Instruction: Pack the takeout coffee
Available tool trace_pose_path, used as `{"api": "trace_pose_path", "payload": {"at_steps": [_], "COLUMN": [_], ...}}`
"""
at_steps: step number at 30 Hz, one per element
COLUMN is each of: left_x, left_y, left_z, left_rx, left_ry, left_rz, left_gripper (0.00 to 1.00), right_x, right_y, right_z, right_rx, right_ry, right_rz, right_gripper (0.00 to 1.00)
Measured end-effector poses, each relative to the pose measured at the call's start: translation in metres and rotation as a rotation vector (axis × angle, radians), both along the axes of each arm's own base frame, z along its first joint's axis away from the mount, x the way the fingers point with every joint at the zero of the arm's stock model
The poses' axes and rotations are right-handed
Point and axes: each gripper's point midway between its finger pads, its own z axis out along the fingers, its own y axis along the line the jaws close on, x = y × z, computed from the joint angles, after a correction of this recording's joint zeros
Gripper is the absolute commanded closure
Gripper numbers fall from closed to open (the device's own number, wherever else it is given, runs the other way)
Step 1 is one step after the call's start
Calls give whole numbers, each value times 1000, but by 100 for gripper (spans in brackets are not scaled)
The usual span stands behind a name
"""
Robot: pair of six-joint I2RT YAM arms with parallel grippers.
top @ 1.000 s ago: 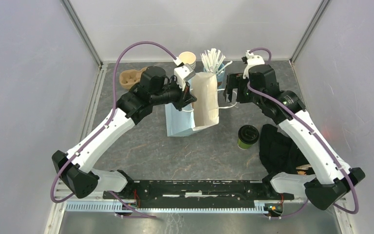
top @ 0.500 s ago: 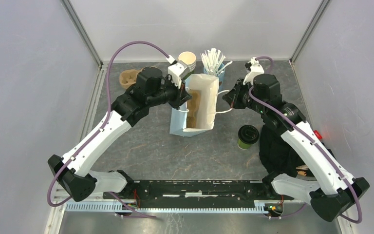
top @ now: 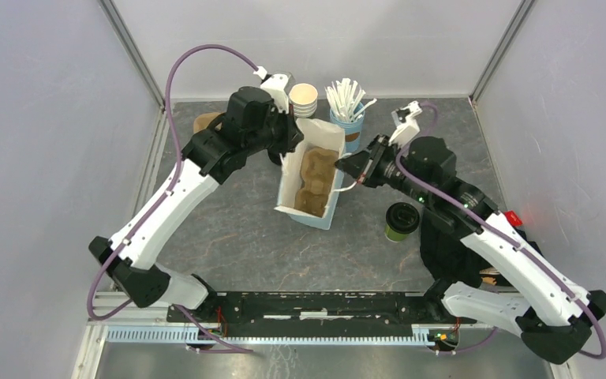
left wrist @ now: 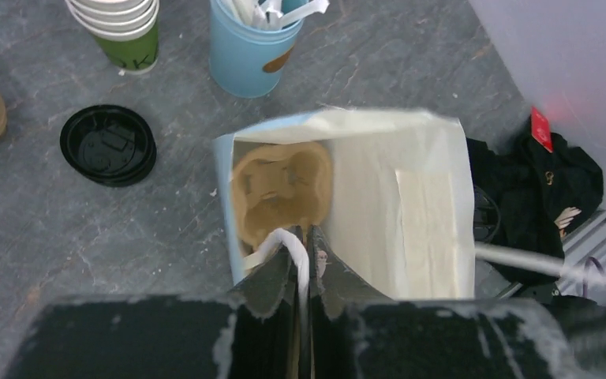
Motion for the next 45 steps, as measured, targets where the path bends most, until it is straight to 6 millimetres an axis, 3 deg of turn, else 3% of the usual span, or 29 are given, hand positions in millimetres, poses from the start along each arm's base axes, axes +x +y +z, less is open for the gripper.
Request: {"api": "trace_pose_path", "payload": {"at_steps": [2, 3, 5, 8, 11, 12, 16, 19, 22, 27, 31, 33, 38, 45], "left_x": [4, 6, 7, 3, -3, -5, -25, -47, -69, -93, -97, -97, -94, -100], "left_y": [-1, -1, 1, 13, 29, 34, 57, 66, 69, 58, 38, 28, 19, 18], "left_z": [-5, -7, -13, -19, -11, -7, 7, 5, -13, -62, -86, -92, -91, -91], "left_rx": [11, 17, 34, 69, 86, 80, 24, -34, -93, -179, -272, -322, -428, -534], "left_ry": [36, 50, 87, 139, 164, 166, 219, 299, 421, 631, 753, 798, 841, 896], "left_rz": [24, 33, 62, 116, 191, 218, 326, 378, 420, 474, 480, 490, 519, 559], "left_gripper": [73, 62, 43, 24, 2, 1, 0, 1, 3, 14, 24, 33, 45, 54], "right_x": [-8, -11, -13, -13, -15, -15, -11, -6, -3, -1, -1, -1, 0, 0], "right_y": [14, 17, 21, 23, 25, 25, 23, 22, 20, 20, 20, 20, 21, 21], "right_z": [-2, -2, -2, -8, -13, -12, -6, -5, -4, -9, -13, -15, -14, -14], "right_rx": [6, 10, 26, 42, 42, 46, 69, 76, 81, 77, 73, 72, 81, 88], "right_ry": [13, 18, 29, 48, 57, 54, 38, 29, 22, 21, 23, 24, 18, 11], "right_rz": [3, 0, -26, -81, -125, -140, -186, -215, -234, -244, -244, -244, -244, -243], "right_gripper": [95, 95, 95, 94, 94, 94, 92, 92, 91, 91, 91, 91, 91, 91]}}
